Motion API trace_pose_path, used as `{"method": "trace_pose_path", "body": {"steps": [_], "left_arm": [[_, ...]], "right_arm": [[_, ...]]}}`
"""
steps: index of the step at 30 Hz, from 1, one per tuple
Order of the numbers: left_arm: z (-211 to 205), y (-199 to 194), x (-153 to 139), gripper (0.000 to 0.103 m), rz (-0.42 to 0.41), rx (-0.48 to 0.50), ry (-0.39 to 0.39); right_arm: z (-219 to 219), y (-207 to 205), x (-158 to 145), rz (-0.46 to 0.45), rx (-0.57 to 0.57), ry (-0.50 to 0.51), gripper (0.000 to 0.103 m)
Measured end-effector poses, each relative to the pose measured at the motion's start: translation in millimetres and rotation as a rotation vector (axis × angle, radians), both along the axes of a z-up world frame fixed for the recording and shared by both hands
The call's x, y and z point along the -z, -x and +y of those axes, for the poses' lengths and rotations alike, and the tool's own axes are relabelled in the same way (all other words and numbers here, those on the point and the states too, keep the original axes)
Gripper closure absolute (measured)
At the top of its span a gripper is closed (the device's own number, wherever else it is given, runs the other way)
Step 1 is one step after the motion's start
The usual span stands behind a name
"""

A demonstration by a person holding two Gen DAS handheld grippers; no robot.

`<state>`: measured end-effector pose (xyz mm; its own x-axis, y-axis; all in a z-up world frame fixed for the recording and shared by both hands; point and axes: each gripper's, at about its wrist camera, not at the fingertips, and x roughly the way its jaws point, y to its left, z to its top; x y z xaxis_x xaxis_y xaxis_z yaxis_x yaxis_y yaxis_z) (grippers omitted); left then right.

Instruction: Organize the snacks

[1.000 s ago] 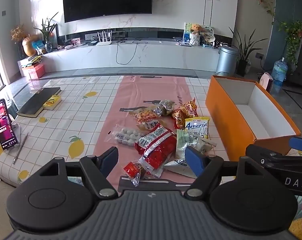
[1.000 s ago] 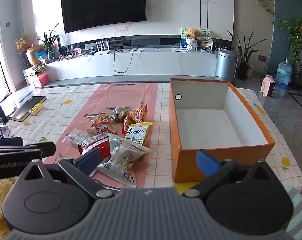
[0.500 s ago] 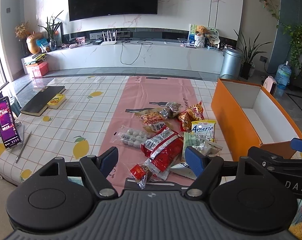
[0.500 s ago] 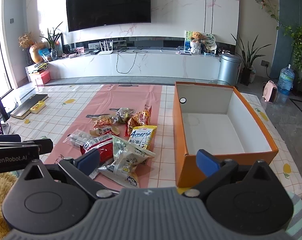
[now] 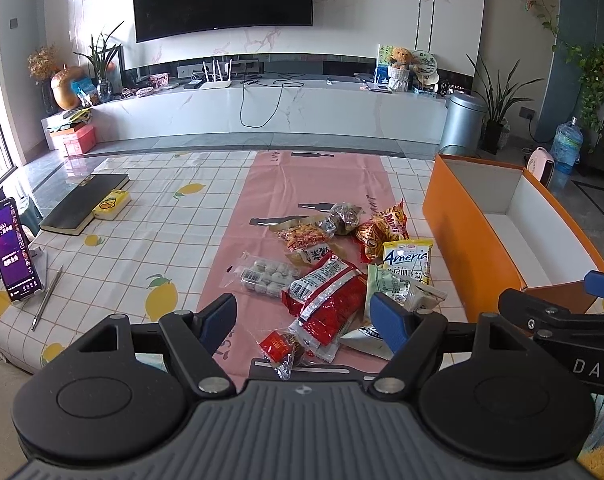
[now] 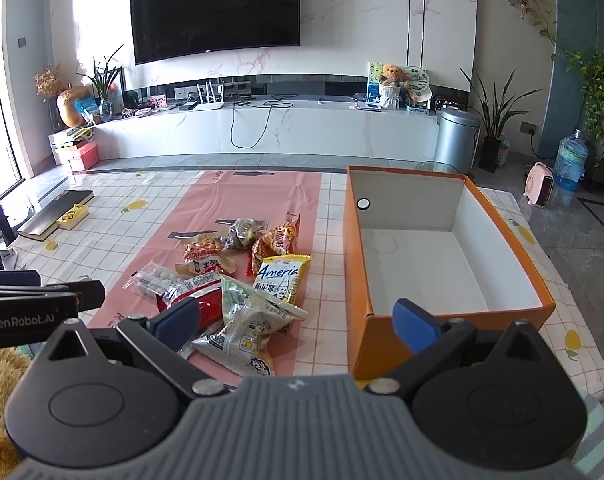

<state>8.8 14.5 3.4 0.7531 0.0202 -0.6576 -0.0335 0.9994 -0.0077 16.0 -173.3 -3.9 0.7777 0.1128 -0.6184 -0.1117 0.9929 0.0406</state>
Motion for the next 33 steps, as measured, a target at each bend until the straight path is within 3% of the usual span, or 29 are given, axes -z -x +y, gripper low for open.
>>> {"method": "trace_pose_path", "body": {"steps": [33], "left_arm": [[-17, -5, -6, 0.014, 0.008, 0.022, -0.037]], "right_arm": [[-19, -2, 3, 0.006, 0.038, -0.033, 0.004]]}}
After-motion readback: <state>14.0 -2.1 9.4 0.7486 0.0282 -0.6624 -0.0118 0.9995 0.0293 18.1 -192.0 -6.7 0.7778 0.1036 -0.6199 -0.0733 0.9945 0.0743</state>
